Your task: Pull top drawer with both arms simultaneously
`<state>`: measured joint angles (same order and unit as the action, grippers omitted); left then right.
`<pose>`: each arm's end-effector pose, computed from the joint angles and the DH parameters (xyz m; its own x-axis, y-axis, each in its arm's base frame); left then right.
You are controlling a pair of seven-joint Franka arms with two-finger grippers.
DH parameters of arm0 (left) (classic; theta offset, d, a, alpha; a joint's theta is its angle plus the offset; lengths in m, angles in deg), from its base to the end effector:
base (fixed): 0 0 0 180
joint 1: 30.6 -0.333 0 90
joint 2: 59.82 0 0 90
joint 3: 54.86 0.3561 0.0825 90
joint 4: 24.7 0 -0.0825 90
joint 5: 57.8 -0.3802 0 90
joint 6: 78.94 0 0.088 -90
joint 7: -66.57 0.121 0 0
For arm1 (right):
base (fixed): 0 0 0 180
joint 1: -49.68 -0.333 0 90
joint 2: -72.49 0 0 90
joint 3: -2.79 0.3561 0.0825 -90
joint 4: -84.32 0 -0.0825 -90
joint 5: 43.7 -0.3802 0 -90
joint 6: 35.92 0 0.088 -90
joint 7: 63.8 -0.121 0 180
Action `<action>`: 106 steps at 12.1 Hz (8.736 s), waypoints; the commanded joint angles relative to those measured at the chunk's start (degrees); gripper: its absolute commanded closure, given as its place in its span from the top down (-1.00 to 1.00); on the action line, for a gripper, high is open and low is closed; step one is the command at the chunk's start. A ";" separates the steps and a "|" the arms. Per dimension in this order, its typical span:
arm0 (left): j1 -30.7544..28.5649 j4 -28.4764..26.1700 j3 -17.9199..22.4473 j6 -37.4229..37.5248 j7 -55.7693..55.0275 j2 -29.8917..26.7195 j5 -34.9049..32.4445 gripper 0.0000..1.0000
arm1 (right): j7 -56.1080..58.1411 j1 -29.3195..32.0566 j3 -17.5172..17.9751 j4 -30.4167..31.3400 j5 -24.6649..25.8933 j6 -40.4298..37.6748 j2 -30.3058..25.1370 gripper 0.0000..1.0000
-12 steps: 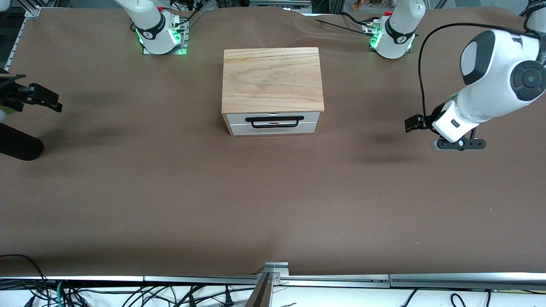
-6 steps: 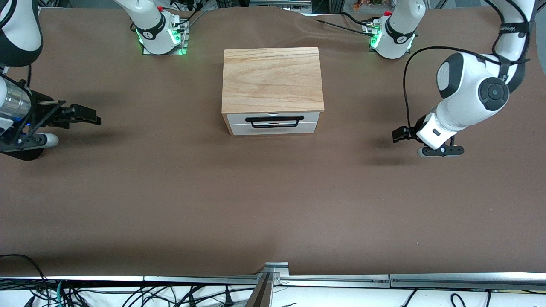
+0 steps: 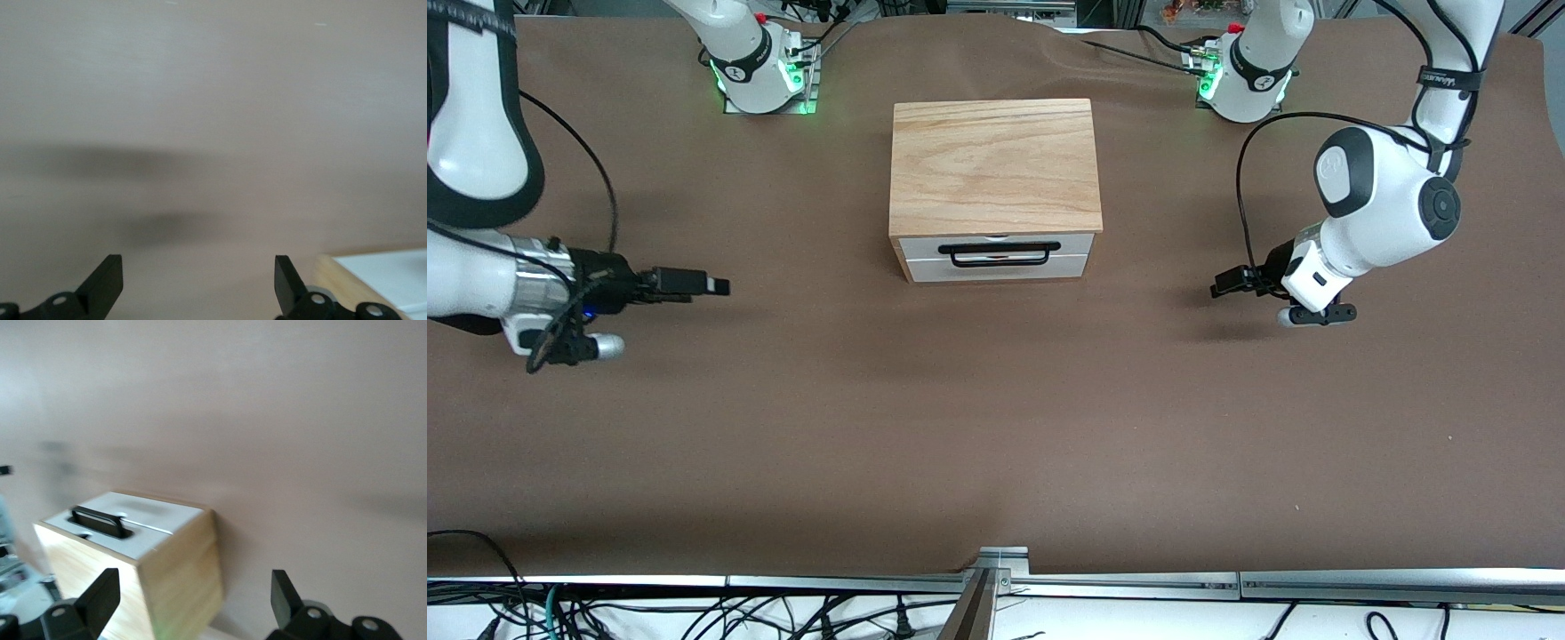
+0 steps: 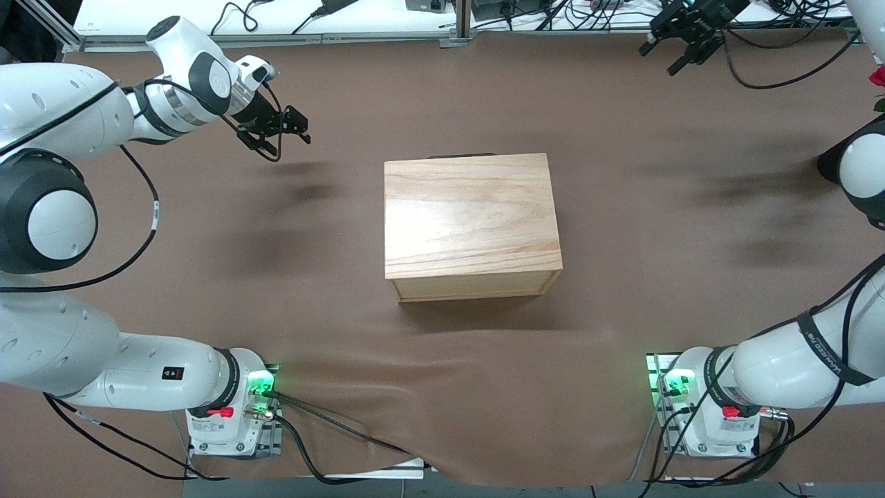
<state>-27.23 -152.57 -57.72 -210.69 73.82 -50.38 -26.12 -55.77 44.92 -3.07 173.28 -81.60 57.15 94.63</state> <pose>0.5326 -0.0746 0.3217 0.9838 0.1332 -0.1197 0.1694 -0.9088 0.3813 0.6507 0.0683 0.4508 0.9696 0.0572 -0.2379 -0.0951 -0.8079 -0.5817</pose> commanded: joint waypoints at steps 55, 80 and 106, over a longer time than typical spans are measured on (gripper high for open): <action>6.74 3.59 -10.32 29.88 69.57 27.47 75.28 -1.00 | 57.10 -17.83 3.05 17.38 -56.41 -0.87 19.96 -0.51; 5.86 7.36 -9.09 27.33 63.43 28.09 74.66 -1.00 | 47.35 -14.76 2.70 3.16 -57.11 0.27 26.02 -0.97; 6.56 28.98 -1.80 24.34 37.23 34.94 72.64 -1.00 | 38.73 -10.89 2.61 -15.58 -56.94 6.25 35.96 -0.64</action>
<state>-19.06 -124.67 -60.94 -185.59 119.44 -14.73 45.60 -14.95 30.04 0.33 159.76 -137.80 62.85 130.05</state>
